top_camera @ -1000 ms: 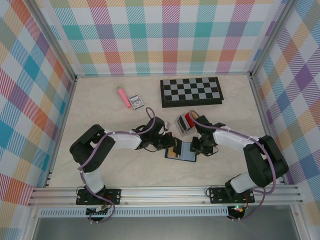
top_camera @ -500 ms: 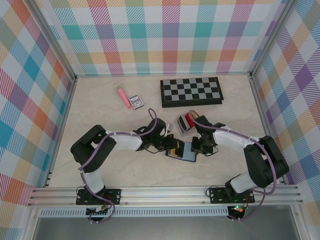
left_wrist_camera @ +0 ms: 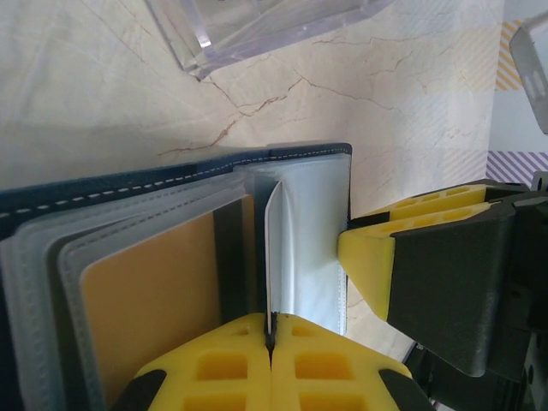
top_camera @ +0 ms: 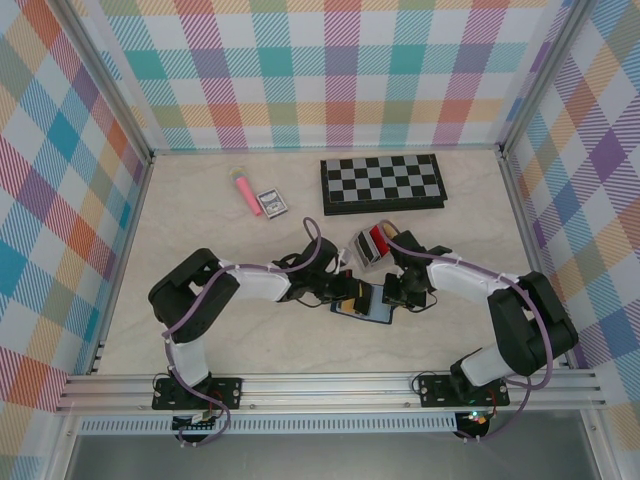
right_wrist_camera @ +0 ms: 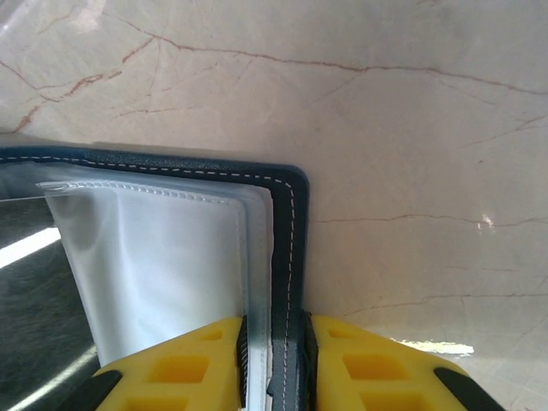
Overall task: Put the credit cards into the card holder
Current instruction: Insert the credit card into the card slot.
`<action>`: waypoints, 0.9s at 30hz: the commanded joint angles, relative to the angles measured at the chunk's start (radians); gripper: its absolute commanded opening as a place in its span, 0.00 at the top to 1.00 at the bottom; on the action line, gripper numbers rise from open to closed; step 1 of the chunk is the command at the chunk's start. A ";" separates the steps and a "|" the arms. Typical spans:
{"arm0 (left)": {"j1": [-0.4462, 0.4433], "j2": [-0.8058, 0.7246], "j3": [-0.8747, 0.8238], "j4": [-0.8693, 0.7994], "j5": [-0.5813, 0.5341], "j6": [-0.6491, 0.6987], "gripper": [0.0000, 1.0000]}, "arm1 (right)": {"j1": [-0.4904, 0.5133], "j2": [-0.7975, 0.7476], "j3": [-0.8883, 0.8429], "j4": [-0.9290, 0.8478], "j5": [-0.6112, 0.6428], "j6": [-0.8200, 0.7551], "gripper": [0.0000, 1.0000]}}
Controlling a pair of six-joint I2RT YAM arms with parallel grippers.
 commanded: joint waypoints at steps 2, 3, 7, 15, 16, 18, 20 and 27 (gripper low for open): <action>-0.021 0.038 0.016 -0.005 -0.026 -0.012 1.00 | 0.004 0.008 -0.038 0.045 -0.031 0.021 0.76; -0.021 0.037 0.016 -0.004 -0.028 -0.011 1.00 | 0.004 0.008 -0.039 0.045 -0.032 0.021 0.76; -0.024 0.037 0.020 -0.009 -0.022 -0.010 0.95 | 0.005 0.007 -0.040 0.045 -0.035 0.023 0.76; -0.065 0.058 0.097 -0.124 -0.058 0.044 0.89 | 0.003 0.002 -0.043 0.058 -0.044 0.042 0.76; -0.066 0.060 0.105 -0.144 -0.068 0.047 0.88 | 0.003 0.003 -0.043 0.057 -0.041 0.045 0.76; -0.065 0.052 0.112 -0.191 -0.103 0.062 0.86 | 0.002 0.003 -0.043 0.050 -0.027 0.047 0.76; -0.065 0.034 0.116 -0.246 -0.143 0.079 0.82 | 0.002 0.001 -0.043 0.039 -0.012 0.050 0.76; -0.065 0.009 0.128 -0.324 -0.182 0.115 0.81 | 0.002 0.003 -0.042 0.035 -0.007 0.047 0.75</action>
